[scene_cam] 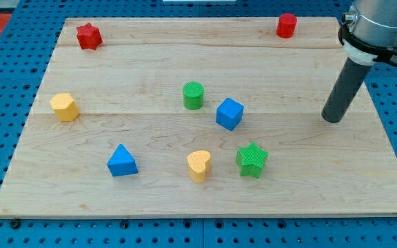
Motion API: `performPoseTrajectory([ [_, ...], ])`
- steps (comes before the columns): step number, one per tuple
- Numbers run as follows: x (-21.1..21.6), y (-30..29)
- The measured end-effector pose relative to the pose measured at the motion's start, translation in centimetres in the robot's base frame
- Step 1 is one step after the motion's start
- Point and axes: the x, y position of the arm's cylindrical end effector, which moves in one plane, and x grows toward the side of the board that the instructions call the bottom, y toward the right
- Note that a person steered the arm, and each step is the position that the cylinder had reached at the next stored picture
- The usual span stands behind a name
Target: Push the red circle towards the center left
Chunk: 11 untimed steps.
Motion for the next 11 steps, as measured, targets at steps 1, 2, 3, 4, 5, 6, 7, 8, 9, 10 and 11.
performPoseTrajectory([
  [1, -6.5, -1.9],
  [2, -11.2, 1.4],
  [3, -19.4, 3.9],
  [4, -23.6, 2.8],
  [5, -23.5, -4.2],
  [6, -21.7, -13.1],
  [7, -22.9, -15.9],
  [8, -25.2, -15.6],
  [9, -23.0, -21.4],
  [10, -17.6, -23.4],
  [11, -14.4, -24.7],
])
